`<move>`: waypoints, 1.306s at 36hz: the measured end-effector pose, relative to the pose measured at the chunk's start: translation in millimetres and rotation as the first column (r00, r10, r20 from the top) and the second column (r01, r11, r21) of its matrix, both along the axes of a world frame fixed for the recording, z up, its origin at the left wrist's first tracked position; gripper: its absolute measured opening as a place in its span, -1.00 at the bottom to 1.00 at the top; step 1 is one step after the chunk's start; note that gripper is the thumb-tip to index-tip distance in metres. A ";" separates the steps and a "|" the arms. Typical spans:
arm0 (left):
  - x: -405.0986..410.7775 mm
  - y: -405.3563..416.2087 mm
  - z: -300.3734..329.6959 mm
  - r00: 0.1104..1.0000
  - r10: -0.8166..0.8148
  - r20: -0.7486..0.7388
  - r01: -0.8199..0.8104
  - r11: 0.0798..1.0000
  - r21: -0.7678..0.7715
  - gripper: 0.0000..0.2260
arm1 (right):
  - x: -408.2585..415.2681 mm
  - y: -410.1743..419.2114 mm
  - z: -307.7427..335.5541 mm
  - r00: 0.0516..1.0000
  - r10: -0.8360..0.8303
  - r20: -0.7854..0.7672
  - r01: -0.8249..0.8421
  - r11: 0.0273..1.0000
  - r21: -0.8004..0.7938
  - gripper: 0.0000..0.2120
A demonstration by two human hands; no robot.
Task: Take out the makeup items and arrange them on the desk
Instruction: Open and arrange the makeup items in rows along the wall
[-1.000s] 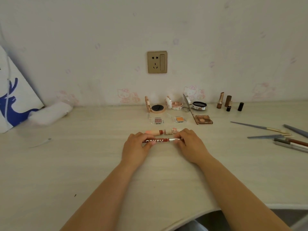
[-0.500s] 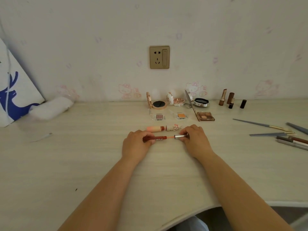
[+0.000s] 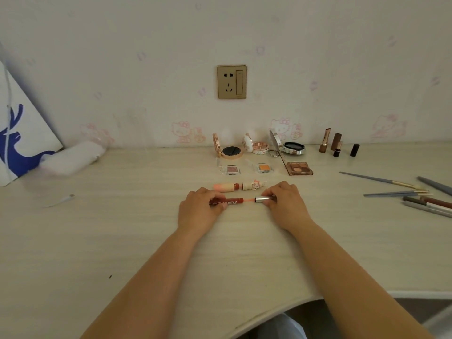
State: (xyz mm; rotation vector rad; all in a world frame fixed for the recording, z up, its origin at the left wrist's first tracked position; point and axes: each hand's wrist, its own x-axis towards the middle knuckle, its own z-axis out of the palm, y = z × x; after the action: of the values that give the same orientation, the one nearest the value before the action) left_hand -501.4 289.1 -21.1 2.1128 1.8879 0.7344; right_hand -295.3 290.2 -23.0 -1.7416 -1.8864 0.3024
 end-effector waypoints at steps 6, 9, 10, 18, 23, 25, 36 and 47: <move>3.0 -1.9 0.0 0.998 0.003 -0.059 -0.002 1.000 0.024 -0.80 | -0.2 -0.3 0.0 1.000 0.006 0.003 -0.006 1.000 0.008 -0.79; 3.6 -2.4 0.2 0.997 0.006 -0.072 -0.004 1.000 0.029 -0.80 | -0.5 -0.9 -0.2 1.000 0.017 -0.003 -0.017 1.000 0.011 -0.79; 3.9 -2.2 0.5 0.997 0.007 -0.077 -0.005 1.000 0.026 -0.80 | -0.6 -1.1 -0.1 1.000 0.019 -0.001 -0.019 1.000 0.009 -0.78; 13.6 -10.8 -2.2 0.937 0.015 -0.350 0.127 0.917 0.379 -0.64 | 8.1 -15.4 7.5 0.965 -0.046 -0.258 0.062 0.997 0.053 -0.73; 64.9 -22.1 5.3 0.930 -0.103 -0.354 0.269 0.847 0.459 -0.71 | 58.2 -42.0 12.3 0.929 -0.177 -0.326 0.238 0.958 0.158 -0.82; 101.2 -29.6 11.2 0.925 -0.194 -0.328 0.323 0.855 0.406 -0.74 | 86.4 -54.8 13.4 0.920 -0.239 -0.310 0.300 0.939 0.167 -0.83; 293.2 -52.0 19.9 0.823 -0.519 -0.232 0.561 0.807 0.185 -0.76 | 255.7 -115.9 14.6 0.758 -0.616 -0.213 0.651 0.736 0.187 -0.78; 399.4 -33.1 17.9 0.780 -0.557 -0.284 0.611 0.776 0.156 -0.73 | 337.2 -115.0 6.7 0.675 -0.730 -0.105 0.737 0.674 0.052 -0.76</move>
State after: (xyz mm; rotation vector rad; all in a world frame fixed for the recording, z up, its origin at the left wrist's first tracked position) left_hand -102.0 256.0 -3.2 2.8306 1.1107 0.6113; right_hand 41.9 175.2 -16.4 -2.2186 -0.9736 -0.0382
